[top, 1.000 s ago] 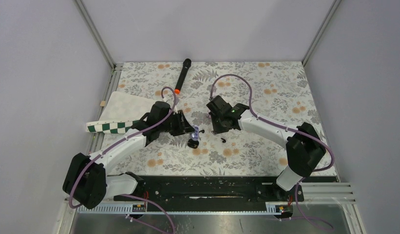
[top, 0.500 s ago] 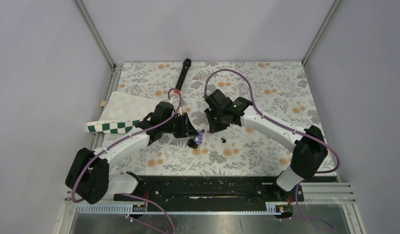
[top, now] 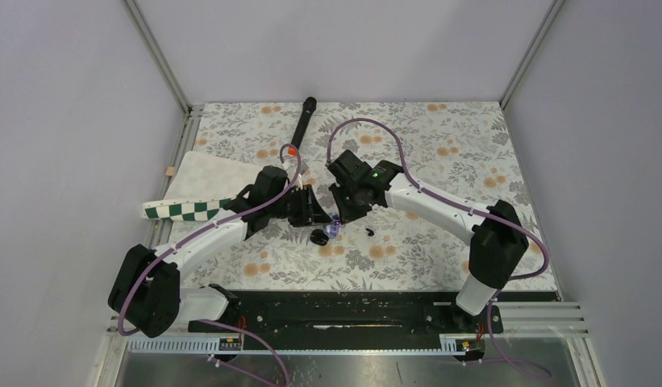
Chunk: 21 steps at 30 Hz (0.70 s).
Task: Insert the wireless bluetooth earbuds into the charging case
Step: Place the right earbud in the right side groove of the charging case.
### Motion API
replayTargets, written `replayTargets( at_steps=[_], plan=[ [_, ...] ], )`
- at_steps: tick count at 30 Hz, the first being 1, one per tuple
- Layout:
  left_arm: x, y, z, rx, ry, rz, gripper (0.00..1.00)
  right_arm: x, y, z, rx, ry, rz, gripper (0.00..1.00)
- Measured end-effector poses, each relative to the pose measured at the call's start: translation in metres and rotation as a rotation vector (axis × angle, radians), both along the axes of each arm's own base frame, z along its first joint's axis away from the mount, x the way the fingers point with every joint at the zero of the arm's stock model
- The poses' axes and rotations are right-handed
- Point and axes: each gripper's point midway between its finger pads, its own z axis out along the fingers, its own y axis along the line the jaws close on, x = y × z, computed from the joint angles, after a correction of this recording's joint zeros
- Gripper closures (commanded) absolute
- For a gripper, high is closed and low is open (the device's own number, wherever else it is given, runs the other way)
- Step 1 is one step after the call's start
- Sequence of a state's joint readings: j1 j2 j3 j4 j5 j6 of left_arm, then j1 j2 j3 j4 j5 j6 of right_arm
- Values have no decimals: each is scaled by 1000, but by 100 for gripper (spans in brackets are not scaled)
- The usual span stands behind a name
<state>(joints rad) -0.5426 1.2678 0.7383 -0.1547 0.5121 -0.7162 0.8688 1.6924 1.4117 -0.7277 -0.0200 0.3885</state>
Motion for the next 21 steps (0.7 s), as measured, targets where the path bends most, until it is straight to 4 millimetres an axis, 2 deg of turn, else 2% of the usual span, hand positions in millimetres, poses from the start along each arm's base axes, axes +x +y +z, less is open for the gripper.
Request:
replayTargets(
  at_steps=[21],
  plan=[
    [-1,-1,1,-9,13,2,100,1,5,-10,-35,23,10,83]
  ],
)
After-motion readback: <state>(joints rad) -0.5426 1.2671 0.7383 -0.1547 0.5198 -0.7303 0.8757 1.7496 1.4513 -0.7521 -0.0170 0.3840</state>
